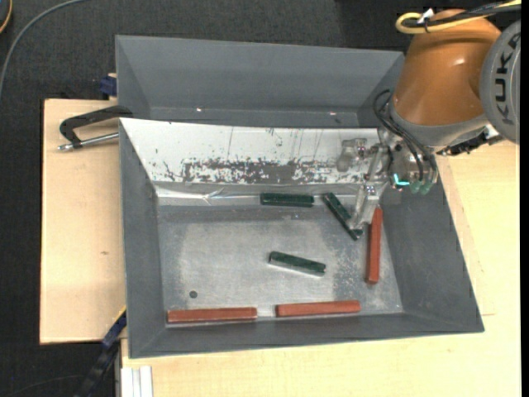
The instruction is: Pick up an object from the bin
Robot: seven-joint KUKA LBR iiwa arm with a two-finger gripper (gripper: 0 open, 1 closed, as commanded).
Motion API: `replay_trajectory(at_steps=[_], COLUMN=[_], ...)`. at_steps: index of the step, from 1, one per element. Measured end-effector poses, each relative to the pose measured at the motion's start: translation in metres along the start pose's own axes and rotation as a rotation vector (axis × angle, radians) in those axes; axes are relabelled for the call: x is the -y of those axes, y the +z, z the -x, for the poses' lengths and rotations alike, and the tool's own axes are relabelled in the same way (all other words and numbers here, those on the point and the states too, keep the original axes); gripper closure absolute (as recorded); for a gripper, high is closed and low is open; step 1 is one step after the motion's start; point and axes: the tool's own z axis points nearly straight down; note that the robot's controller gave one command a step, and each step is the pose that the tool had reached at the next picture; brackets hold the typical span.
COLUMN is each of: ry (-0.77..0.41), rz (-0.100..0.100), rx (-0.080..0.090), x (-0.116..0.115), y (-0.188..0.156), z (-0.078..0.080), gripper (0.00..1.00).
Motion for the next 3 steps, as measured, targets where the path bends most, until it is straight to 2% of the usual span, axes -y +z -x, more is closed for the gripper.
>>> replay_trajectory(at_steps=[1,2,3], ry=[-0.101,0.059,0.201], rz=[0.001,0.001,0.001], rx=[-0.002,-0.002,-0.002], x=[-0.066,-0.083,-0.082], y=[0.143,0.112,0.110], z=[-0.023,-0.059,-0.070], gripper=[0.00,0.00,0.00])
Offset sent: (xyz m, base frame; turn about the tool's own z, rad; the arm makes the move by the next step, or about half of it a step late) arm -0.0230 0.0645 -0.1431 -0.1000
